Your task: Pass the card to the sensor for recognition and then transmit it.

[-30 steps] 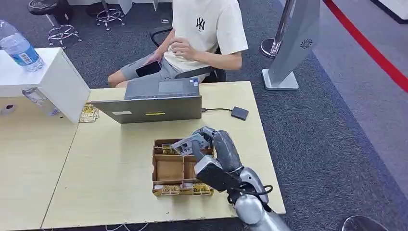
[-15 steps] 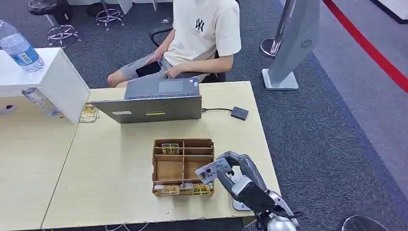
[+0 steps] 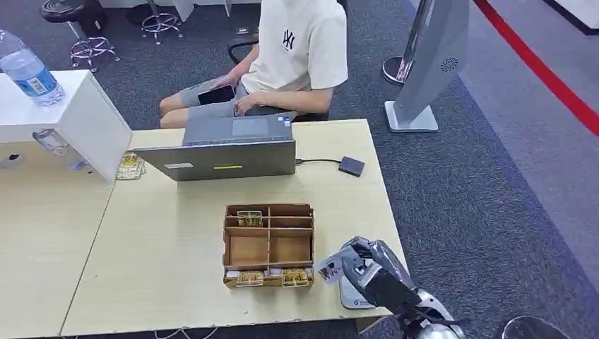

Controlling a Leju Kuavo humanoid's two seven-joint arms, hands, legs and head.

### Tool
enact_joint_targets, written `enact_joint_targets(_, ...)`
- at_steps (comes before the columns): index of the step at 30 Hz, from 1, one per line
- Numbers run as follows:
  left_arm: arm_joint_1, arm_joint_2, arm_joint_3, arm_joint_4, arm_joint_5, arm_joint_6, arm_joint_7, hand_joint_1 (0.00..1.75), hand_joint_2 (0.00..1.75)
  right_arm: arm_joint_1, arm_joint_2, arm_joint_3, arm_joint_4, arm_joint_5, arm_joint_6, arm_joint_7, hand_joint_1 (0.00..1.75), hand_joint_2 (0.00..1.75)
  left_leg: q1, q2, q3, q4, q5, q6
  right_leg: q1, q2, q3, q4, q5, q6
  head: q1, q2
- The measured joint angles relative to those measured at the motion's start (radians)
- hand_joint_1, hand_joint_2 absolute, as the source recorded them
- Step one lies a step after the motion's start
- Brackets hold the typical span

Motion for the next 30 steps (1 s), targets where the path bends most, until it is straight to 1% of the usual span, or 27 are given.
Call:
enact_joint_targets(2, 0.000, 0.000, 0.000, 0.000, 0.006, -0.001, -0.002, 0.00, 0.00, -0.003, -0.015, -0.009, 0.029, -0.023, 0.059, 0.006, 1.75, 1.75, 0.000, 0.000, 0.000, 0.000, 0.000, 0.000, 0.000, 0.000, 0.000, 0.000, 0.000, 0.000, 0.000, 0.000)
enact_joint_targets(4, 0.000, 0.001, 0.000, 0.000, 0.012, -0.001, -0.004, 0.00, 0.00, -0.012, -0.028, -0.015, 0.061, -0.035, 0.095, 0.010, 1.75, 1.75, 0.000, 0.000, 0.000, 0.000, 0.000, 0.000, 0.000, 0.000, 0.000, 0.000, 0.000, 0.000, 0.000, 0.000)
enact_joint_targets(9, 0.000, 0.002, 0.000, 0.000, 0.017, -0.002, -0.004, 0.00, 0.00, -0.037, -0.048, -0.021, 0.116, -0.037, 0.124, 0.018, 1.75, 1.75, 0.000, 0.000, 0.000, 0.000, 0.000, 0.000, 0.000, 0.000, 0.000, 0.000, 0.000, 0.000, 0.000, 0.000)
enact_joint_targets(12, 0.000, 0.002, 0.000, 0.001, 0.023, -0.002, -0.004, 0.00, 0.00, -0.051, -0.053, -0.020, 0.135, -0.016, 0.134, 0.031, 1.75, 1.75, 0.000, 0.000, 0.000, 0.000, 0.000, 0.000, 0.000, 0.000, 0.000, 0.000, 0.000, 0.000, 0.000, 0.000)
enact_joint_targets(15, 0.000, 0.002, 0.000, 0.005, 0.031, -0.003, -0.004, 0.00, 0.00, -0.070, -0.055, -0.011, 0.157, 0.040, 0.125, 0.052, 1.75, 1.75, 0.000, 0.000, 0.000, 0.000, 0.000, 0.000, 0.000, 0.000, 0.000, 0.000, 0.000, 0.000, 0.000, 0.000)
enact_joint_targets(18, 0.000, 0.002, 0.000, 0.006, 0.036, -0.004, -0.004, 0.00, 0.00, -0.088, -0.055, -0.002, 0.181, 0.097, 0.094, 0.071, 1.75, 1.75, 0.000, 0.000, 0.000, 0.000, 0.000, 0.000, 0.000, 0.000, 0.000, 0.000, 0.000, 0.000, 0.000, 0.000)
enact_joint_targets(26, 0.001, 0.002, 0.000, 0.008, 0.054, -0.004, -0.001, 0.00, 0.00, -0.125, -0.054, 0.013, 0.230, 0.204, 0.040, 0.093, 1.75, 1.75, 0.000, 0.000, 0.000, 0.000, 0.000, 0.000, 0.000, 0.000, 0.000, 0.000, 0.000, 0.000, 0.000, 0.000)
enact_joint_targets(30, 0.001, 0.002, 0.000, 0.008, 0.062, -0.005, 0.000, 0.00, 0.00, -0.146, -0.050, 0.021, 0.255, 0.301, -0.005, 0.122, 1.75, 1.75, 0.000, 0.000, 0.000, 0.000, 0.000, 0.000, 0.000, 0.000, 0.000, 0.000, 0.000, 0.000, 0.000, 0.000)
